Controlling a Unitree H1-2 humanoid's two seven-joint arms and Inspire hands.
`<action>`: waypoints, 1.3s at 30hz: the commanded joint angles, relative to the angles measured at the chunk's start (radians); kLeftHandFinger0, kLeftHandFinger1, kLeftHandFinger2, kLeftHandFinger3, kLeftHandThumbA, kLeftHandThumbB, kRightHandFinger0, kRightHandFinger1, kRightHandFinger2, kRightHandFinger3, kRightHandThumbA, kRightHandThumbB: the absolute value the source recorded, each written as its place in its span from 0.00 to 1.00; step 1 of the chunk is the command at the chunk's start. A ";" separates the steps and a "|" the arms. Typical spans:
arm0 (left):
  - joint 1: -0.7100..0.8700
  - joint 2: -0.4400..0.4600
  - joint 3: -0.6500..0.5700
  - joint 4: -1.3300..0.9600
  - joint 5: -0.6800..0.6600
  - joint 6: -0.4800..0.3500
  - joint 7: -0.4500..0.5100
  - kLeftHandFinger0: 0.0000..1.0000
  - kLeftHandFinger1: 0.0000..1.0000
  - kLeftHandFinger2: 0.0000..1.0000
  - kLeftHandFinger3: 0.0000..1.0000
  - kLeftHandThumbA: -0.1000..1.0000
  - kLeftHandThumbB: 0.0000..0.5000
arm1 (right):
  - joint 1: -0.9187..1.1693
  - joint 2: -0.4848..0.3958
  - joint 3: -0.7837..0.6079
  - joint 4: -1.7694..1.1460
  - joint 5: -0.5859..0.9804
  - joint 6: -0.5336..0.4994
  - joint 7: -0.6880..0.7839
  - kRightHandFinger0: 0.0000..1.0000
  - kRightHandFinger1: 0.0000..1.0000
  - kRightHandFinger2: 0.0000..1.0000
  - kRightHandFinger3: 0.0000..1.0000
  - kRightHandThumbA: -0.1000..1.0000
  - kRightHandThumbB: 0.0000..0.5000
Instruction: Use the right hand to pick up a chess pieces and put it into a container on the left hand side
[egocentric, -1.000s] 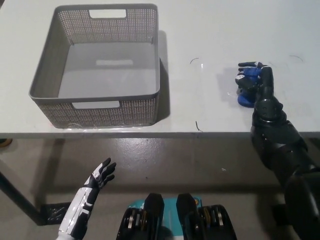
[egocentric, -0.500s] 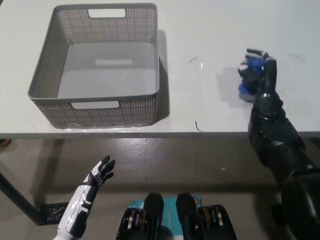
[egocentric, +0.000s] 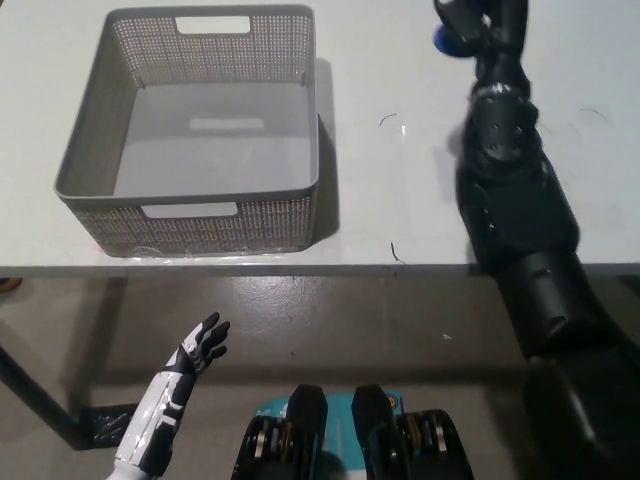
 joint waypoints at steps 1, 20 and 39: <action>-0.005 0.013 0.000 -0.003 0.000 -0.037 -0.006 1.00 1.00 1.00 1.00 1.00 0.81 | -0.110 0.052 0.031 -0.055 -0.029 0.033 -0.011 0.00 0.28 0.70 0.74 0.00 0.25; -0.011 0.012 -0.016 -0.006 0.019 -0.015 -0.012 1.00 1.00 1.00 1.00 1.00 0.92 | -0.375 0.294 0.086 0.386 -0.034 -0.048 -0.044 0.00 0.29 0.76 0.71 0.00 0.32; -0.060 0.029 -0.027 0.002 0.017 -0.024 -0.027 1.00 1.00 1.00 1.00 1.00 0.91 | -0.363 0.252 0.203 0.599 -0.068 0.085 0.150 0.16 0.59 0.88 0.77 0.00 0.39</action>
